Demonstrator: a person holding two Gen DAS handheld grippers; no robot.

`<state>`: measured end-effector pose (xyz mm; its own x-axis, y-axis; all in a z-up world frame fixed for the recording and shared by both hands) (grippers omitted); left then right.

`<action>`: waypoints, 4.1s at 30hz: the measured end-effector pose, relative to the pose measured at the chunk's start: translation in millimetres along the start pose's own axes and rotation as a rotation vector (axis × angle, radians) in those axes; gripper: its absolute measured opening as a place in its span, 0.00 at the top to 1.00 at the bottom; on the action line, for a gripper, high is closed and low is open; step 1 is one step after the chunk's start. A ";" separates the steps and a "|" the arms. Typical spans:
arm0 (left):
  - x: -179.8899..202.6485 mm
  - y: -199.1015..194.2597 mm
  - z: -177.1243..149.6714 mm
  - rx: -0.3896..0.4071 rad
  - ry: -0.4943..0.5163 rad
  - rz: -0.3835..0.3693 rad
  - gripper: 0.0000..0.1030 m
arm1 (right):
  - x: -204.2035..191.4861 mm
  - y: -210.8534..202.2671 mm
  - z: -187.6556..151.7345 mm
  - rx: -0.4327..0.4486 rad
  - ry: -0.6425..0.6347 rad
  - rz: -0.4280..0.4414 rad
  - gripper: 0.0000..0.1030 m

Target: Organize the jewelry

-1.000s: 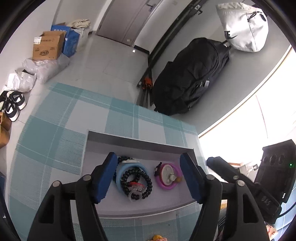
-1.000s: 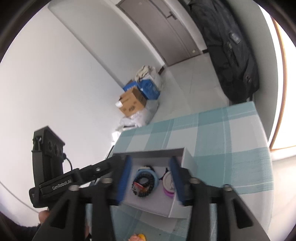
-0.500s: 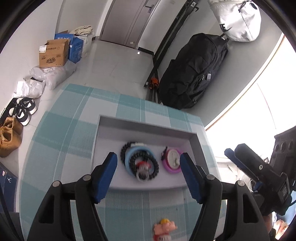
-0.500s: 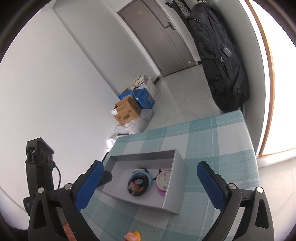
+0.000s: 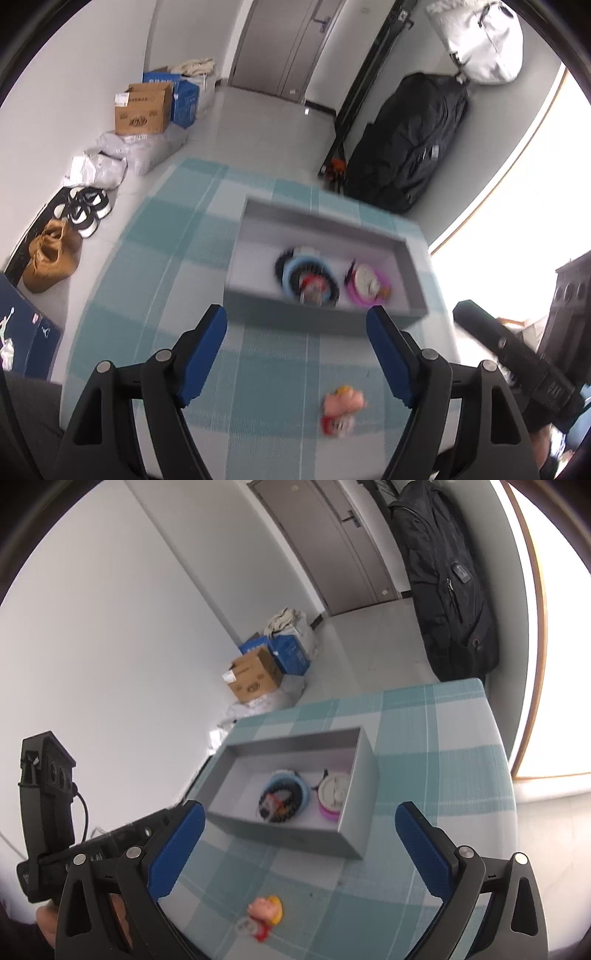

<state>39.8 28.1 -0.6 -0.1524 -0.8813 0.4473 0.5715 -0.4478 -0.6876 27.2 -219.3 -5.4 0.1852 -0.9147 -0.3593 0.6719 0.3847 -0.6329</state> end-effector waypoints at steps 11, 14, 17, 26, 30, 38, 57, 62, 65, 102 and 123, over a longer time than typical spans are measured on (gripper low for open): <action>8.4 17.6 -40.9 -0.178 0.034 -0.013 0.27 | 9.7 -3.1 -18.0 -0.052 0.013 -0.053 0.00; 12.8 18.9 -46.5 -0.196 0.051 -0.025 0.27 | 20.2 -3.0 -19.5 -0.070 0.063 -0.050 0.00; 18.5 24.3 -51.4 -0.226 0.077 -0.029 0.27 | 27.9 -2.0 -21.3 -0.093 0.101 -0.049 0.00; 28.6 30.4 -59.7 -0.257 0.153 -0.007 0.28 | 21.0 -2.5 -23.6 -0.098 0.059 -0.073 0.00; 35.9 33.7 -63.4 -0.259 0.238 0.046 0.34 | 20.1 -1.7 -24.1 -0.099 0.057 -0.073 0.00; 48.0 32.2 -70.2 -0.253 0.344 0.082 0.75 | 22.0 -1.6 -24.0 -0.101 0.058 -0.090 0.00; 59.4 24.4 -67.6 -0.264 0.330 -0.070 0.85 | 27.1 0.2 -26.0 -0.116 0.086 -0.109 0.00; 56.0 15.4 -61.0 -0.226 0.297 -0.107 0.85 | 29.9 2.2 -26.9 -0.129 0.097 -0.115 0.00; 49.8 5.6 -50.7 -0.174 0.258 -0.118 0.85 | 30.7 3.5 -27.4 -0.136 0.103 -0.119 0.00; -19.7 -11.1 -0.1 -0.042 -0.002 -0.157 0.85 | -54.6 42.6 -71.1 -0.287 -0.292 -0.080 0.75; -53.9 3.2 -7.4 -0.173 -0.088 -0.047 0.73 | -54.4 33.7 -49.8 -0.203 -0.206 -0.001 0.76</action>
<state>43.9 73.0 -31.2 -0.1003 -0.8456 0.5243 0.4170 -0.5142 -0.7495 4.1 -150.4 -41.4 0.3403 -0.9131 -0.2245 0.5188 0.3814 -0.7651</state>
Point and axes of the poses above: each gripper's, at about its wrist camera, not at the fingertips, and y roughly the way its jaws point, x to its right, z to its top, the point moved 1 cm from there along y, roughly the way its jaws point, and after that the axes turned 10 degrees about -z, right-handed, at the moved point
